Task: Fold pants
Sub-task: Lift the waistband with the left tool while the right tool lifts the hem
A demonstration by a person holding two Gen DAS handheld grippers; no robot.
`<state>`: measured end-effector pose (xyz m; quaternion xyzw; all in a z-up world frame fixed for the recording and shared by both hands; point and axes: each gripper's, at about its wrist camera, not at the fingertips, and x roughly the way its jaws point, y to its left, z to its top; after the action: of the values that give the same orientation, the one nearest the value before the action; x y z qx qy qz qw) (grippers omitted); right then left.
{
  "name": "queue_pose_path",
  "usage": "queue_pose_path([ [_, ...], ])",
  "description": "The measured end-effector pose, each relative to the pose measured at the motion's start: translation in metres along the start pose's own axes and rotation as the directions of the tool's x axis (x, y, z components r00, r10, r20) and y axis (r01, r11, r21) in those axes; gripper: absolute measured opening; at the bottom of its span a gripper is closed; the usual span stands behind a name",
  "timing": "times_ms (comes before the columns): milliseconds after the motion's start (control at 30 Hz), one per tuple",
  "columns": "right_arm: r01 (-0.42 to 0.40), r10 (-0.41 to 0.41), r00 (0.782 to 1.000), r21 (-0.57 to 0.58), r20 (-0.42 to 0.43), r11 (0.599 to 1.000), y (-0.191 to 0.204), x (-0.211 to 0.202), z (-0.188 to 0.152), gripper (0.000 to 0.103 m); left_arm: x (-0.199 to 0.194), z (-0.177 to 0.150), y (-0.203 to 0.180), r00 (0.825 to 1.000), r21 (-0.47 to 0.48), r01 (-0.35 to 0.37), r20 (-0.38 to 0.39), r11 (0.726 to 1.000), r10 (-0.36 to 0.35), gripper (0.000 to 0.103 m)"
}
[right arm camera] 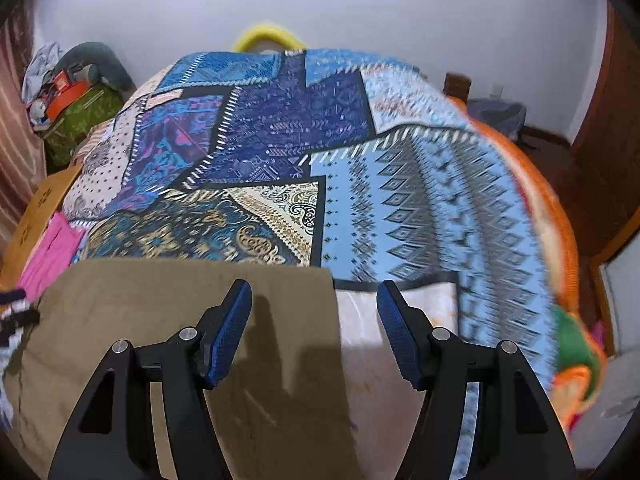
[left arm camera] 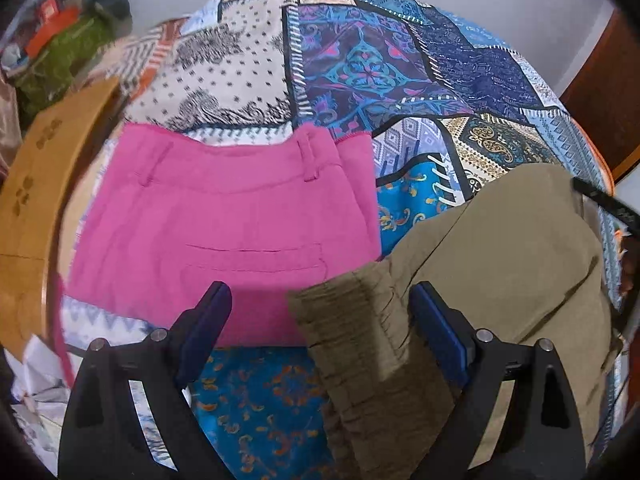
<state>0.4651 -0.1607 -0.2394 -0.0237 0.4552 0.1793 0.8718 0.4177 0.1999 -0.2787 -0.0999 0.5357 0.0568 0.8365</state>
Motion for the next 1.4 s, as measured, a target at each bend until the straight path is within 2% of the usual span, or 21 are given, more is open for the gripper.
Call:
queue_pose_path([
  [67,-0.026,0.027,0.999,0.026,-0.037,0.999,-0.002,0.015,-0.002,0.059,0.005,-0.001,0.000,1.000,-0.005,0.017,-0.006,1.000,-0.017,0.092],
  [100,-0.040,0.042,0.998,0.035,-0.045,0.999,-0.003,0.020,-0.005,0.058,0.007,-0.002,0.000,1.000,-0.001,0.025,-0.005,1.000,-0.025,0.088],
  [133,-0.040,0.040,0.999,0.035,-0.019,0.999,-0.002,0.019,-0.007,0.054,0.008,-0.002,-0.002,0.999,0.003,0.033,-0.006,0.999,-0.033,0.085],
  [167,-0.044,0.044,0.999,0.030,-0.003,0.999,-0.001,0.018,-0.009,0.051,0.009,-0.003,-0.003,0.999,0.010,0.049,-0.008,0.999,-0.049,0.077],
  [200,-0.054,0.054,0.999,0.025,0.003,0.998,0.000,0.016,-0.010,0.042,0.008,-0.003,-0.006,0.998,0.014,0.064,-0.009,0.998,-0.064,0.070],
  [233,-0.062,0.062,0.998,0.020,0.005,0.998,0.001,0.015,-0.010,0.029,0.007,-0.003,-0.007,0.998,0.015,0.070,-0.004,0.997,-0.070,0.067],
  [267,-0.065,0.065,0.998,0.015,0.007,0.998,0.003,0.013,-0.011,0.026,0.006,-0.003,-0.009,0.998,0.017,0.068,-0.001,0.998,-0.068,0.064],
  [300,-0.035,0.034,0.999,0.005,0.010,0.999,0.006,0.011,-0.012,0.018,0.004,-0.003,-0.012,0.999,0.023,0.051,0.010,0.998,-0.051,0.062],
  [467,0.027,-0.027,0.999,-0.009,0.029,1.000,0.008,0.006,-0.011,0.007,-0.004,-0.002,-0.016,0.999,0.046,0.012,0.032,0.999,-0.014,0.054],
  [733,0.086,-0.081,0.991,-0.043,0.104,0.995,0.013,-0.044,0.003,0.004,-0.063,0.006,-0.026,0.988,0.077,-0.040,0.152,0.996,0.027,0.050],
  [900,0.091,-0.083,0.977,-0.030,0.198,0.995,0.013,-0.099,0.018,0.004,-0.120,0.006,-0.044,0.966,0.121,-0.044,0.257,0.992,0.011,0.050],
  [1067,0.095,-0.085,0.956,-0.023,0.280,0.995,0.012,-0.160,0.023,0.004,-0.166,-0.002,-0.063,0.945,0.174,-0.072,0.327,0.982,0.012,0.050],
  [1233,0.064,-0.056,0.947,-0.013,0.318,0.998,0.007,-0.204,0.008,0.004,-0.198,-0.022,-0.069,0.937,0.203,-0.064,0.349,0.977,-0.011,0.050],
  [1400,0.043,-0.029,0.942,-0.036,0.336,0.998,0.007,-0.240,-0.025,0.004,-0.216,-0.053,-0.073,0.932,0.237,-0.057,0.361,0.970,-0.033,0.051],
])
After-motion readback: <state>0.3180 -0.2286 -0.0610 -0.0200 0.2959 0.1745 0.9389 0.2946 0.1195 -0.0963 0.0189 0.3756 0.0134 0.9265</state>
